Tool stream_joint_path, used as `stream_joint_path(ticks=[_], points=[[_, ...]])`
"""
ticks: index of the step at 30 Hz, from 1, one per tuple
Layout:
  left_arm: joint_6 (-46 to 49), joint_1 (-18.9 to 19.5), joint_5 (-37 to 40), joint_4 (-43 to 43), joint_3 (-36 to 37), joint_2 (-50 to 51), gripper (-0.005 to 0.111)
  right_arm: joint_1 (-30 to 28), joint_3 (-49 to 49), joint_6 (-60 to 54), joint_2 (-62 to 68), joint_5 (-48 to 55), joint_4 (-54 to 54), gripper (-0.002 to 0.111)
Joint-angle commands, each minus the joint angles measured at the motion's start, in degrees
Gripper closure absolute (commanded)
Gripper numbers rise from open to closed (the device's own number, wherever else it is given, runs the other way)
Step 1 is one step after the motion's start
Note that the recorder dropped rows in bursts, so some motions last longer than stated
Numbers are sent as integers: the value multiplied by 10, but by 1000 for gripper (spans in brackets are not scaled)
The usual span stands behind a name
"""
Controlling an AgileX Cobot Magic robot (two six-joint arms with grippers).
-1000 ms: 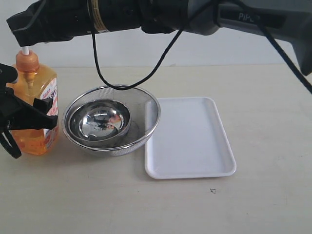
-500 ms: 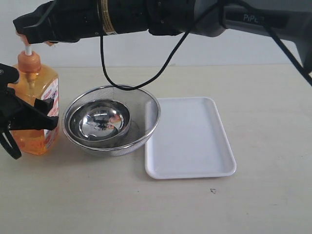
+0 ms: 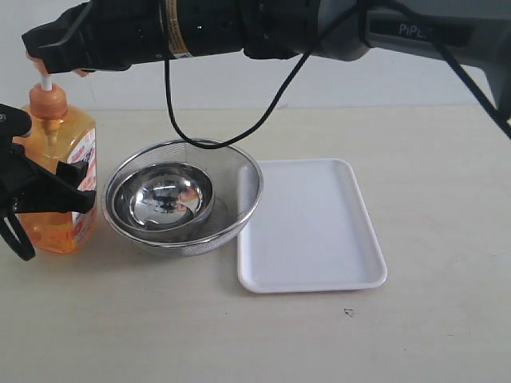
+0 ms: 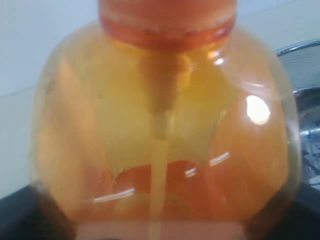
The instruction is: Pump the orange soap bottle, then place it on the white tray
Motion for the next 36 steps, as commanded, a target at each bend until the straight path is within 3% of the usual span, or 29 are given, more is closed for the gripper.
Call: stream_joint_path(ticks=[1,36], points=[[2,-9,-9,18,-4,-2,102,-1,21,-7,22,11,-74,109],[2,-9,-5,18,-4,-2,102,-1,-41,-40,-27,36,-74,109]])
